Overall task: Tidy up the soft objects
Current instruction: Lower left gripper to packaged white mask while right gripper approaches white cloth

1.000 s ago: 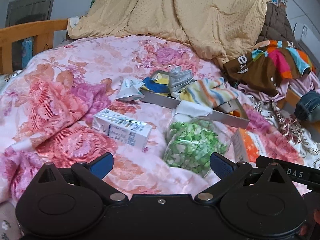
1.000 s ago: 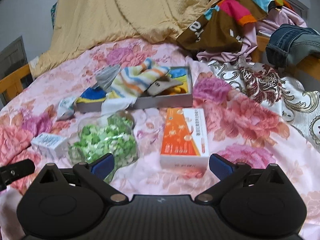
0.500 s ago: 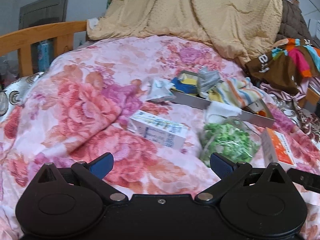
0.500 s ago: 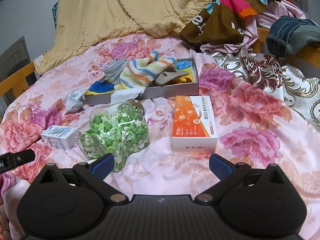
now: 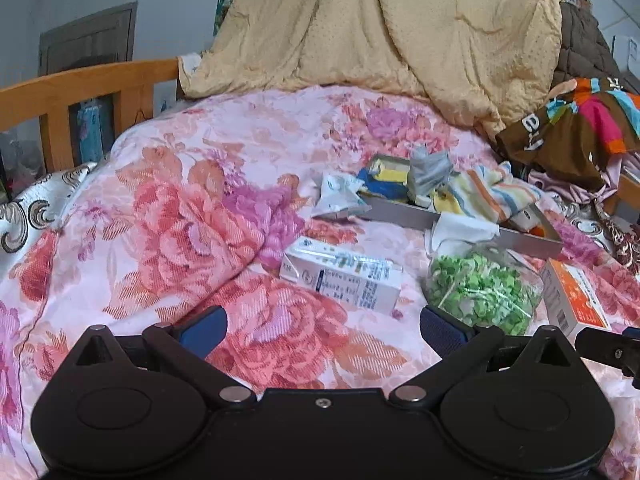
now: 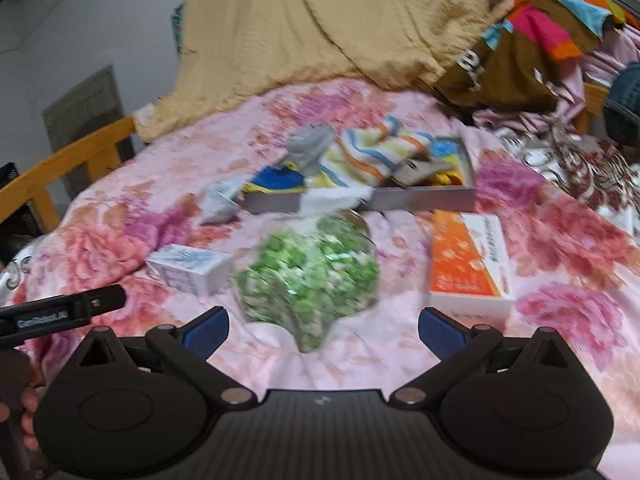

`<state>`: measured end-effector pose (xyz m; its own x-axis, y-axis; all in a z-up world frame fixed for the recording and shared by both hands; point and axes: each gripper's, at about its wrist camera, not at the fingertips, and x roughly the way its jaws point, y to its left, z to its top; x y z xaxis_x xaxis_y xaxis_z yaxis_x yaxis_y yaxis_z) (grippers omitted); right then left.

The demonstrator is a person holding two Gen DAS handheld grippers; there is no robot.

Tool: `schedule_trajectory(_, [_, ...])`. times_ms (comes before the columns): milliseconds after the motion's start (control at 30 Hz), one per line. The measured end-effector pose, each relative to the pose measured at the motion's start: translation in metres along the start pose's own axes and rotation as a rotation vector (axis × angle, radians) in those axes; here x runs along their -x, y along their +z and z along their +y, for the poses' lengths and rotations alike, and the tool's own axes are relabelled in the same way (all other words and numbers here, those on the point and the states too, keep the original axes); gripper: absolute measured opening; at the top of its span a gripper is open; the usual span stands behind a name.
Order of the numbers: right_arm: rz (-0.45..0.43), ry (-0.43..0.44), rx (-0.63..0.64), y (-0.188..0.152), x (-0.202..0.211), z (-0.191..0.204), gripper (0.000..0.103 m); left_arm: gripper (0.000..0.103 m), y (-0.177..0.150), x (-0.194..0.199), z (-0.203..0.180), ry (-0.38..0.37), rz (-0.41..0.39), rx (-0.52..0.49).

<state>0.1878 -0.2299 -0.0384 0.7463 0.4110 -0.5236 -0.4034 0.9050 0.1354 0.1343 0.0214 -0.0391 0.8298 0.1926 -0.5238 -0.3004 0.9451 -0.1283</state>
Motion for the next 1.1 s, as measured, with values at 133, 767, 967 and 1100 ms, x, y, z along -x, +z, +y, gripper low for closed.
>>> schedule_trajectory(133, [-0.033, 0.004, 0.035, 0.002, -0.003, 0.008, 0.103, 0.102, 0.001, -0.005, 0.002, 0.013, 0.014, -0.011])
schedule_trajectory(767, [-0.057, 0.01, 0.056, 0.011, -0.037, 0.024, 0.103, 0.102, 0.007, -0.019, 0.015, 0.051, 0.009, -0.017])
schedule_trajectory(967, [-0.076, 0.002, 0.061, 0.016, -0.044, 0.023, 0.103, 0.102, 0.017, -0.03, 0.015, 0.038, 0.02, -0.021])
schedule_trajectory(1100, [-0.093, -0.013, 0.086, 0.019, -0.05, 0.027, 0.103, 0.102, 0.028, -0.036, 0.013, 0.007, 0.012, -0.055])
